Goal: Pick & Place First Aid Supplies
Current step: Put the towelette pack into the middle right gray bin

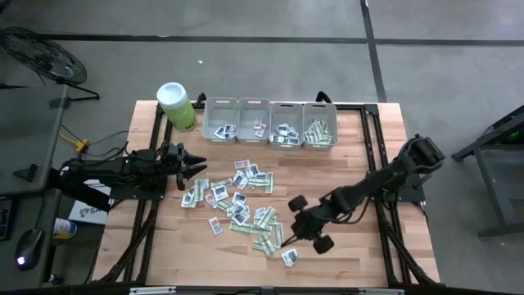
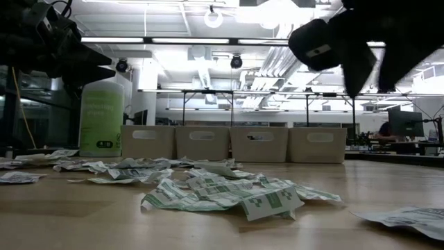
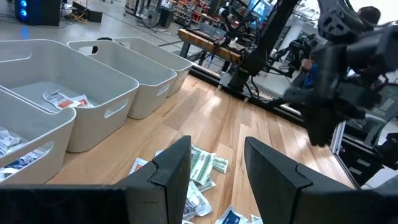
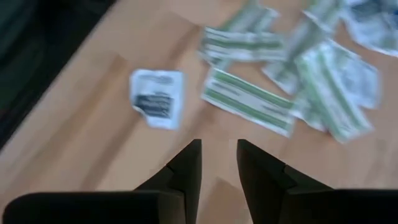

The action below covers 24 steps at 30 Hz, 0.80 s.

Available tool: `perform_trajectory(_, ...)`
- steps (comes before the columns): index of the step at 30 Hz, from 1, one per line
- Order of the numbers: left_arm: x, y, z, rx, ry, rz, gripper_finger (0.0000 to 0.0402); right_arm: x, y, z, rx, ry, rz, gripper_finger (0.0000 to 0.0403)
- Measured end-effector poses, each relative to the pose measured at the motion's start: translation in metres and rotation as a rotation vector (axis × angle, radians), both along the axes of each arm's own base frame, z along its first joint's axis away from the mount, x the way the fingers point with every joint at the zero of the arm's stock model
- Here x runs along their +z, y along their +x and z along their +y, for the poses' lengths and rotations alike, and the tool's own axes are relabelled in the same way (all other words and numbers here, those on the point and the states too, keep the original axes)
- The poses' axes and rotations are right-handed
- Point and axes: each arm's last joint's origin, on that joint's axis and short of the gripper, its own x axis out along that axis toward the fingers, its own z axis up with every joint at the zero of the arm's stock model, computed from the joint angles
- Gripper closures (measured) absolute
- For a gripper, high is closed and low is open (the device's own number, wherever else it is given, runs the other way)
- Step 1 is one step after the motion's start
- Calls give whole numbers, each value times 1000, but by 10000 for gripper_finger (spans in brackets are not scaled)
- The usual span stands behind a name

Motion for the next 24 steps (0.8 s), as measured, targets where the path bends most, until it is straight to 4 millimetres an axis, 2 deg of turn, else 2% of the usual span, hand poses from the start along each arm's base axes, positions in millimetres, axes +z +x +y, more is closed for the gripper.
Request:
perform_trajectory(14,0,0,0,0,0,0,252,-47,3,49,151,19,-3,308)
perform_trajectory(24,0,0,0,0,0,0,252,-56,1,58,202,-39,-40,308)
